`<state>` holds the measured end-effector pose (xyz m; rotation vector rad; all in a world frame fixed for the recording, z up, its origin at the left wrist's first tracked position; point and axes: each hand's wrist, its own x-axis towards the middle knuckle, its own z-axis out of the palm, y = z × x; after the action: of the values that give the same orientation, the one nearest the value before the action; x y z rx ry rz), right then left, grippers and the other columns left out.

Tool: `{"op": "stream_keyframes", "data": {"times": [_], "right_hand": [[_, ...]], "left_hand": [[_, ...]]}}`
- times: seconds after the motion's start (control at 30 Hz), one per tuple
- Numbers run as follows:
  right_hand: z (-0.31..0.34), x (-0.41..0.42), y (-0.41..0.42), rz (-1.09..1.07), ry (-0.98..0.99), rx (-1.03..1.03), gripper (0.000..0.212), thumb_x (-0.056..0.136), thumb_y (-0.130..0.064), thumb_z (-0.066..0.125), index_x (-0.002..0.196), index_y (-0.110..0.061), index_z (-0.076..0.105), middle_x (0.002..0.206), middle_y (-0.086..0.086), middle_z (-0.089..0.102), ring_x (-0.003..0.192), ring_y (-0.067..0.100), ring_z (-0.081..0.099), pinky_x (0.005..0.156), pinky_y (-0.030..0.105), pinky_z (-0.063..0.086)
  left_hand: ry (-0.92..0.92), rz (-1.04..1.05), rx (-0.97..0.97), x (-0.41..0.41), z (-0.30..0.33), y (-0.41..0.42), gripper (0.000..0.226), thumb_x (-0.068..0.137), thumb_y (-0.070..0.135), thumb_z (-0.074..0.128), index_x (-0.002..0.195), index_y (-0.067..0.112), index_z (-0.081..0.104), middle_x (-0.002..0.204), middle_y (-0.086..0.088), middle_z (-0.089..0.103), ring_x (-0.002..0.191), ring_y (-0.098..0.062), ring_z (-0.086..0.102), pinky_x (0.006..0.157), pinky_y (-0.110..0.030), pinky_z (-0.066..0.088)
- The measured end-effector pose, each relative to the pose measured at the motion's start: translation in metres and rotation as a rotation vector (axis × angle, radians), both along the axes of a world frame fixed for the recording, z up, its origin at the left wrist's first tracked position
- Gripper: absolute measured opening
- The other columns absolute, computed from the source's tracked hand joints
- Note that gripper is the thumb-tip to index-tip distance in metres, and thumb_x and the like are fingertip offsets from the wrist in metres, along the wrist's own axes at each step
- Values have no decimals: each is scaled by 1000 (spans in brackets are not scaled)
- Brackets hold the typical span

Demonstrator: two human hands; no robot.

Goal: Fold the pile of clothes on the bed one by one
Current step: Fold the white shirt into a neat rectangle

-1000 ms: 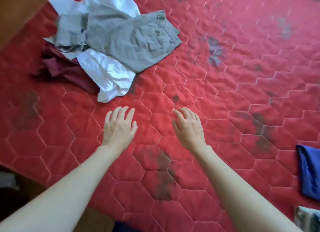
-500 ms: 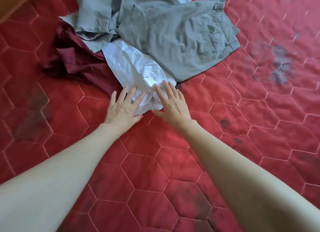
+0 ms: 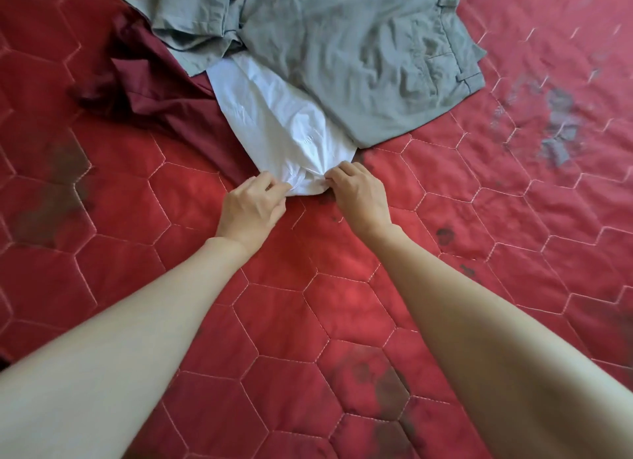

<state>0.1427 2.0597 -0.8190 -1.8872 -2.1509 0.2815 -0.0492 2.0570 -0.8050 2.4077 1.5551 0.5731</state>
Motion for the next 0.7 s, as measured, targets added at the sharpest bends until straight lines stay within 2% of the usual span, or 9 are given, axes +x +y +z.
{"op": "stream_keyframes", "data": {"times": [0.17, 0.27, 0.37, 0.5, 0.7], "right_hand": [[19, 9, -48, -61, 9, 96, 7, 81, -4, 68, 85, -9, 69, 79, 2, 64, 73, 24, 59, 50, 34, 44], [27, 17, -96, -59, 22, 143, 5, 85, -7, 68, 81, -10, 69, 75, 0, 64, 68, 22, 57, 46, 32, 44], [32, 26, -162, -30, 30, 142, 6, 83, -6, 70, 79, -10, 68, 74, -1, 64, 66, 21, 57, 44, 35, 47], [36, 41, -264, 6, 72, 154, 11, 76, -4, 76, 76, -11, 67, 72, -3, 64, 64, 20, 59, 41, 30, 45], [32, 64, -405, -55, 114, -32, 10, 79, -7, 74, 81, -15, 68, 79, -8, 64, 72, 18, 59, 46, 31, 46]], "left_hand": [[-88, 78, -62, 12, 16, -52, 13, 75, 3, 76, 88, 5, 73, 69, -13, 54, 54, -30, 55, 47, -35, 45], [-121, 100, -79, 19, 21, -104, 14, 75, 5, 78, 88, 6, 73, 69, -11, 54, 54, -28, 54, 48, -33, 46], [-143, 130, -99, 27, 24, -173, 18, 73, 6, 80, 89, 6, 73, 69, -9, 54, 52, -26, 54, 47, -32, 47], [-175, 165, -128, 41, 27, -281, 21, 73, 6, 80, 92, 7, 73, 69, -7, 51, 52, -24, 53, 47, -33, 47], [-136, 183, -267, 67, 27, -427, 27, 73, 4, 80, 98, 10, 72, 75, -5, 55, 61, -22, 55, 50, -31, 47]]}}
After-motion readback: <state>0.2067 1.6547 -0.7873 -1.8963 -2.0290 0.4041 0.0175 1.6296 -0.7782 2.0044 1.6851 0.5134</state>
